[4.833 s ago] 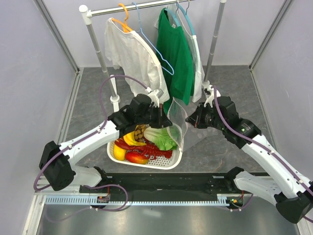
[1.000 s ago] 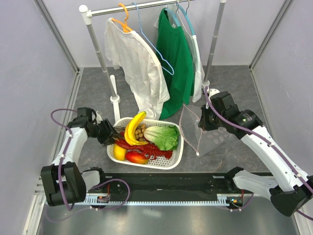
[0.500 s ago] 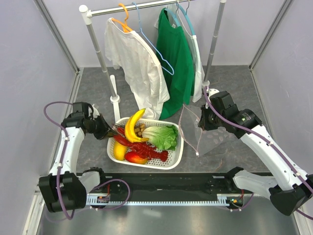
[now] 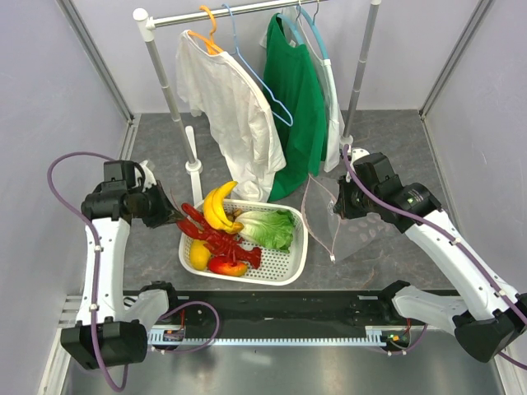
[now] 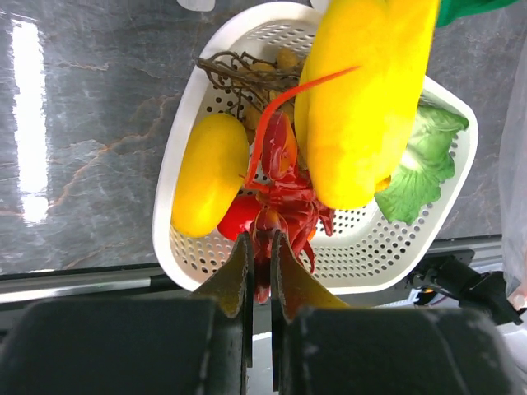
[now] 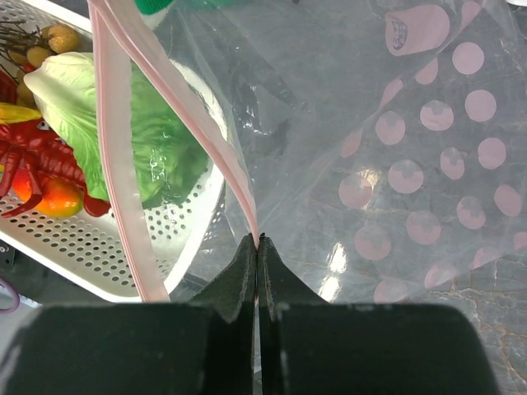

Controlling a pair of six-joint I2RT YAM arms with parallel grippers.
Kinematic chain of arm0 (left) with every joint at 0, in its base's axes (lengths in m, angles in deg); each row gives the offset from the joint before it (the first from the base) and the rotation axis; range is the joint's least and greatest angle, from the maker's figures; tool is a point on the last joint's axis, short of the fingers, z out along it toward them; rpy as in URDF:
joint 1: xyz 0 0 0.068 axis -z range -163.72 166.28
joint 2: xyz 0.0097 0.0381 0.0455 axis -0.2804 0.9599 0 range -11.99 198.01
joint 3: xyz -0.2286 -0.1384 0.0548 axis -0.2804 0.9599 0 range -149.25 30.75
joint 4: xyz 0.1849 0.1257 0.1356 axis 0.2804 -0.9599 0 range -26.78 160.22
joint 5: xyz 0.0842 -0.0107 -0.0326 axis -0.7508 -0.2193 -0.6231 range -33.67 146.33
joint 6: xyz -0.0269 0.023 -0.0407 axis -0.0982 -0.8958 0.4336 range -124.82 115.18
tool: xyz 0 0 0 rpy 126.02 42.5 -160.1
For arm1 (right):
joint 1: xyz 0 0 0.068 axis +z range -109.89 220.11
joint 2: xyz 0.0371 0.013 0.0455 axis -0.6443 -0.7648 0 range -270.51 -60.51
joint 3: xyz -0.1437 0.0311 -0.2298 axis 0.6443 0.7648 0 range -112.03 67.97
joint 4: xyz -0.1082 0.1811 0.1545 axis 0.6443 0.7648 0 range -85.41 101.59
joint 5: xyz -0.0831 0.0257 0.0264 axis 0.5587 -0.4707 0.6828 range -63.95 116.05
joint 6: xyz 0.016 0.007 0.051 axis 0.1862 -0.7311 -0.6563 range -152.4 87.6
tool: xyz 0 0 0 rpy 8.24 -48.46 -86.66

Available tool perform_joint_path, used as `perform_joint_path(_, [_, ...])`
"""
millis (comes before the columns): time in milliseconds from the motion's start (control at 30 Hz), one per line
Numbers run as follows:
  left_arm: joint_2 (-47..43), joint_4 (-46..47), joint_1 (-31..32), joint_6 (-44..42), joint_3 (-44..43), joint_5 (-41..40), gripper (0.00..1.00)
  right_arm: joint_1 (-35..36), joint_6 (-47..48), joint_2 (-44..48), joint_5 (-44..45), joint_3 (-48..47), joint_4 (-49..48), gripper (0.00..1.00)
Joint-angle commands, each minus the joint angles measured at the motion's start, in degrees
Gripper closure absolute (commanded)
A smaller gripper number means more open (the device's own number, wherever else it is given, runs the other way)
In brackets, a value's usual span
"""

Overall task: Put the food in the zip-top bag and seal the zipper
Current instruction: Pick up the fake lobster from the bin.

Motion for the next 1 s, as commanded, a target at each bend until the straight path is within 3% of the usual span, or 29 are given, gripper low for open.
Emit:
perform_joint_path(0, [-2.19, -4.82, 0.06, -4.92, -5.17, -1.04, 0.98, -0.14, 0.43, 0.74, 0.57, -2.63, -1.59, 1.00])
perform_joint_path(833, [-6.05, -11.06, 0.14, -11.07, -23.37, 5.64, 0.98, -0.14, 1.49, 2.15, 2.68, -2.98, -1.68, 1.00])
perform_joint_path(967, [-7.54, -11.68, -0.03, -13.71, -24.60, 10.98, 0.98, -0.14, 1.49, 2.58, 2.68, -2.89, -1.95, 1.00])
